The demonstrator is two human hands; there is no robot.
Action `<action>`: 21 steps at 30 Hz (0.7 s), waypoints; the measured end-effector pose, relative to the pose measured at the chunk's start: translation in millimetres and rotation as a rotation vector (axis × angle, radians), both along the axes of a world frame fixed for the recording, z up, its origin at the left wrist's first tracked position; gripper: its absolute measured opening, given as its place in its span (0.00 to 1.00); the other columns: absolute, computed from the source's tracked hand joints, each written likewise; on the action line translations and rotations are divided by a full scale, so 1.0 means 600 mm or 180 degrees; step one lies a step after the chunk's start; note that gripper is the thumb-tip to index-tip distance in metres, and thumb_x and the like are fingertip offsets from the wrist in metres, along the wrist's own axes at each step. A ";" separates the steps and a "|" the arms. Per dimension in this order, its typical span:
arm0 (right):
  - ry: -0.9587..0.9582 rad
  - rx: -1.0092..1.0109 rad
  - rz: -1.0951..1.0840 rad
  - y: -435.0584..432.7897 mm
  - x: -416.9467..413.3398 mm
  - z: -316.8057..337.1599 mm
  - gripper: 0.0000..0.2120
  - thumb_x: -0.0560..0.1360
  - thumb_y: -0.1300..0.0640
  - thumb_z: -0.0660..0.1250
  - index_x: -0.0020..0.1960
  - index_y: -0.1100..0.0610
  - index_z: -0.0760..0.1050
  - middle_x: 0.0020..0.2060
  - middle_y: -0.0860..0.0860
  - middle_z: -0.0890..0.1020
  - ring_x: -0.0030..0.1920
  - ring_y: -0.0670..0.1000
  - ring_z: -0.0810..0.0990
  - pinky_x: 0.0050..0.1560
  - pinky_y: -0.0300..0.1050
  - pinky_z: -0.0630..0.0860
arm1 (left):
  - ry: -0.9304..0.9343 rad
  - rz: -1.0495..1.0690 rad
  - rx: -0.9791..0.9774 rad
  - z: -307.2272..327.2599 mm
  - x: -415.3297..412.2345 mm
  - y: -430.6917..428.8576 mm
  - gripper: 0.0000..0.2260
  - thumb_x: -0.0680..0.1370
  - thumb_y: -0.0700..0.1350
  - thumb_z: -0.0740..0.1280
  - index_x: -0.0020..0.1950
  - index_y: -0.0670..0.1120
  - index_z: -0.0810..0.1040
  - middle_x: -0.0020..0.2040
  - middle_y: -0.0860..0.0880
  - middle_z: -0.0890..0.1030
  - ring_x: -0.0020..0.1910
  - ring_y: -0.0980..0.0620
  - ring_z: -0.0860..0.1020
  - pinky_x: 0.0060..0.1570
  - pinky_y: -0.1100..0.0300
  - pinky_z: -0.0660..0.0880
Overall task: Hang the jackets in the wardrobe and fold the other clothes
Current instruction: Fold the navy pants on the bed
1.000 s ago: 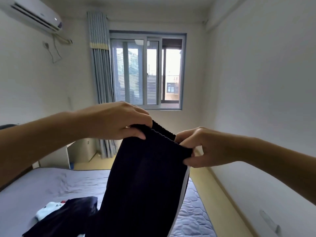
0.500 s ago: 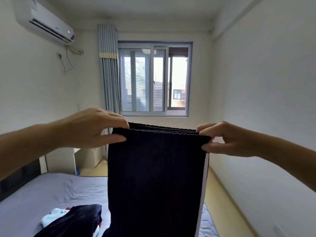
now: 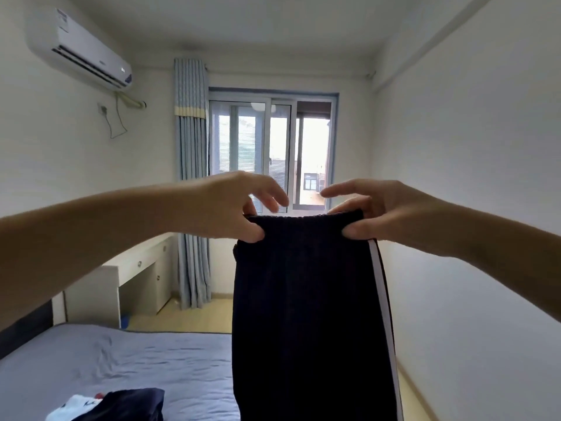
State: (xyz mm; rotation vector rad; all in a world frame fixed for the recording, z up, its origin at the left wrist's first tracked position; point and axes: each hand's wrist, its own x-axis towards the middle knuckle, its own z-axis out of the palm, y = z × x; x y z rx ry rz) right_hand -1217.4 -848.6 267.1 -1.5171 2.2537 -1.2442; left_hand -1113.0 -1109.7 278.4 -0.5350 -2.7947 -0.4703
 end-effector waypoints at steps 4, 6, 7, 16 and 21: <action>-0.0134 0.0648 -0.0194 -0.013 -0.042 0.026 0.21 0.70 0.60 0.73 0.61 0.48 0.77 0.51 0.48 0.85 0.52 0.47 0.83 0.49 0.35 0.78 | -0.0987 0.0236 -0.0455 0.014 -0.065 0.010 0.09 0.75 0.43 0.65 0.52 0.54 0.77 0.42 0.59 0.83 0.43 0.63 0.80 0.46 0.65 0.75; -0.0002 0.1024 -0.0425 -0.039 -0.085 0.008 0.15 0.72 0.63 0.71 0.58 0.52 0.79 0.49 0.47 0.85 0.50 0.46 0.83 0.46 0.34 0.78 | -0.1196 0.0376 -0.0818 0.000 -0.121 0.009 0.05 0.74 0.44 0.64 0.43 0.52 0.79 0.34 0.60 0.80 0.35 0.64 0.77 0.40 0.68 0.70; 0.0144 0.1133 -0.0611 -0.057 -0.114 -0.009 0.14 0.73 0.64 0.71 0.57 0.54 0.80 0.48 0.48 0.85 0.49 0.47 0.83 0.45 0.35 0.78 | -0.1202 0.0488 -0.0913 -0.015 -0.159 0.008 0.05 0.74 0.44 0.64 0.40 0.51 0.78 0.32 0.58 0.78 0.32 0.62 0.75 0.37 0.67 0.68; 0.1651 0.0502 -0.1989 -0.167 -0.348 -0.097 0.13 0.75 0.65 0.68 0.58 0.59 0.78 0.52 0.54 0.80 0.49 0.49 0.74 0.49 0.39 0.67 | 0.0141 0.1227 -0.0417 -0.078 -0.420 -0.041 0.10 0.76 0.41 0.66 0.56 0.40 0.78 0.48 0.45 0.78 0.45 0.48 0.77 0.36 0.62 0.71; 0.1767 -0.0114 -0.2292 -0.195 -0.375 -0.066 0.13 0.76 0.67 0.65 0.59 0.59 0.77 0.54 0.55 0.80 0.54 0.54 0.77 0.56 0.43 0.74 | 0.1114 0.1106 -0.0231 -0.057 -0.434 -0.070 0.10 0.76 0.38 0.65 0.56 0.42 0.76 0.47 0.45 0.77 0.43 0.48 0.75 0.32 0.64 0.66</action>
